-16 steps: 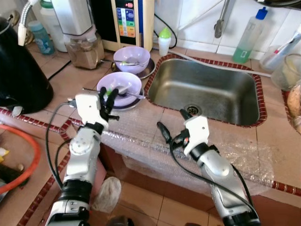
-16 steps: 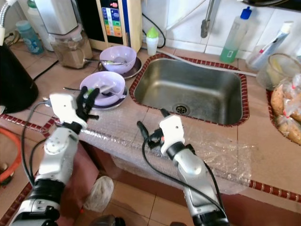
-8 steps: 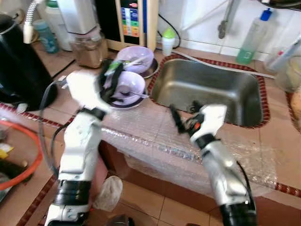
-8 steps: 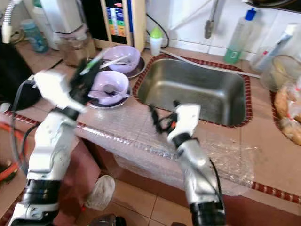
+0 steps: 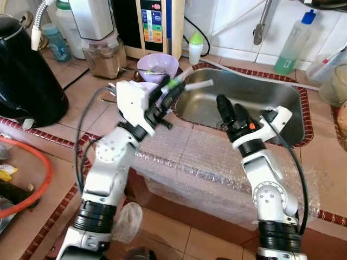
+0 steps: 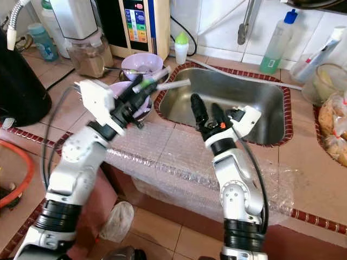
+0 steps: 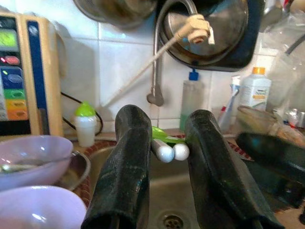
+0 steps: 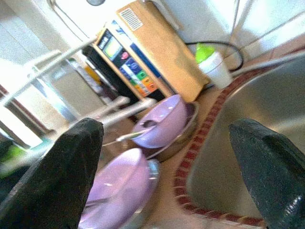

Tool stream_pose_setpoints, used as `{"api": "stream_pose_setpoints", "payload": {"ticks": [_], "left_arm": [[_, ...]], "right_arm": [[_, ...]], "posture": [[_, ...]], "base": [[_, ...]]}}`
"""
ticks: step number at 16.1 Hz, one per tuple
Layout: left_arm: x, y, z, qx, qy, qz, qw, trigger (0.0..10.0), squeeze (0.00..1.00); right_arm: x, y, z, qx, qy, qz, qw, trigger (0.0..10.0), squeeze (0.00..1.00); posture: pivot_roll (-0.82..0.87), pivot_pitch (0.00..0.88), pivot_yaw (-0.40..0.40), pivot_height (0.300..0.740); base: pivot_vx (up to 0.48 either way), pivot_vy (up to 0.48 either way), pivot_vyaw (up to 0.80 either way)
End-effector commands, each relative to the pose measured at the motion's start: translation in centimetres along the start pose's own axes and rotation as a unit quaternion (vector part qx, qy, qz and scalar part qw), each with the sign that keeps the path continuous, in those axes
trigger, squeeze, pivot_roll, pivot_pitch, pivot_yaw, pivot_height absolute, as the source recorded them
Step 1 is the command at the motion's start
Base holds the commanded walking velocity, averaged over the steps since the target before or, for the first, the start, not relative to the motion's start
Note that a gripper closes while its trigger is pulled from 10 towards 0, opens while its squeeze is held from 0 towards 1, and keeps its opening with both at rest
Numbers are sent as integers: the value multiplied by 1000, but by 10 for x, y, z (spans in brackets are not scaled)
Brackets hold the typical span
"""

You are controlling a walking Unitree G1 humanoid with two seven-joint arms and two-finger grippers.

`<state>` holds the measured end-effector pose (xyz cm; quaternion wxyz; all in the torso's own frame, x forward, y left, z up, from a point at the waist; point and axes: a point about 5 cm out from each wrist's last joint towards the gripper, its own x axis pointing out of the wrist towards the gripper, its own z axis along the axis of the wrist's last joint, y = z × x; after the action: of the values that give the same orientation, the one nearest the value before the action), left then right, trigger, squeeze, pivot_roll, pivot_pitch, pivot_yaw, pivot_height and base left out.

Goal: Kitchen organization

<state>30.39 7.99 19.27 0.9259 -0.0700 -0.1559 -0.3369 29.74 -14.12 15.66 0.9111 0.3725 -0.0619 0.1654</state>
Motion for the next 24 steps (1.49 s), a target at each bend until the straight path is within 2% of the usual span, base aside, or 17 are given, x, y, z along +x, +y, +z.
{"api": "stream_pose_setpoints", "payload": {"ticks": [1, 2, 3, 7, 8, 9, 12, 15, 24], "left_arm": [[0, -7, -8, -4, 13, -20, 1000, 0, 0], [0, -9, -9, -6, 15, -25, 1000, 0, 0], [0, -16, -14, -10, 21, -40, 999, 0, 0], [2, -23, -18, -13, 19, -52, 998, 0, 0], [2, -23, -17, -14, 18, -52, 998, 0, 0], [3, -24, -17, -14, 16, -52, 998, 0, 0], [2, -24, -18, -13, 16, -50, 999, 0, 0], [1, -24, -19, -12, 14, -43, 999, 0, 0], [2, -23, -22, -8, 16, -43, 999, 0, 0]], "right_arm": [[1, 9, 3, 46, -1, 26, 999, 10000, 0], [1, 10, 3, 62, -1, 29, 998, 10000, 0], [3, 15, 1, 109, 4, 37, 993, 10000, 0], [16, 25, -6, 179, 19, 54, 982, 10000, 0], [19, 26, -7, 193, 19, 56, 980, 6549, 0], [24, 28, -8, 205, 20, 59, 977, 0, 0], [31, 29, -8, 231, 20, 54, 971, 0, 0], [32, 27, -5, 252, 11, 47, 967, 0, 0], [33, 19, 2, 265, 0, 33, 964, 0, 0]], "posture": [[-60, 0, 65, 740], [-60, 0, 65, 740], [-62, 0, 65, 740], [-55, 0, 58, 740], [-53, 1, 56, 740], [-49, 2, 53, 740], [-46, 4, 47, 740], [-46, 4, 45, 740], [-59, 0, 51, 740]], "base": [[0, 0, 0], [0, 0, 0], [0, 0, 0], [0, 0, 0], [0, 0, 0], [0, 0, 0], [0, 0, 0], [0, 0, 0], [0, 0, 0]]}}
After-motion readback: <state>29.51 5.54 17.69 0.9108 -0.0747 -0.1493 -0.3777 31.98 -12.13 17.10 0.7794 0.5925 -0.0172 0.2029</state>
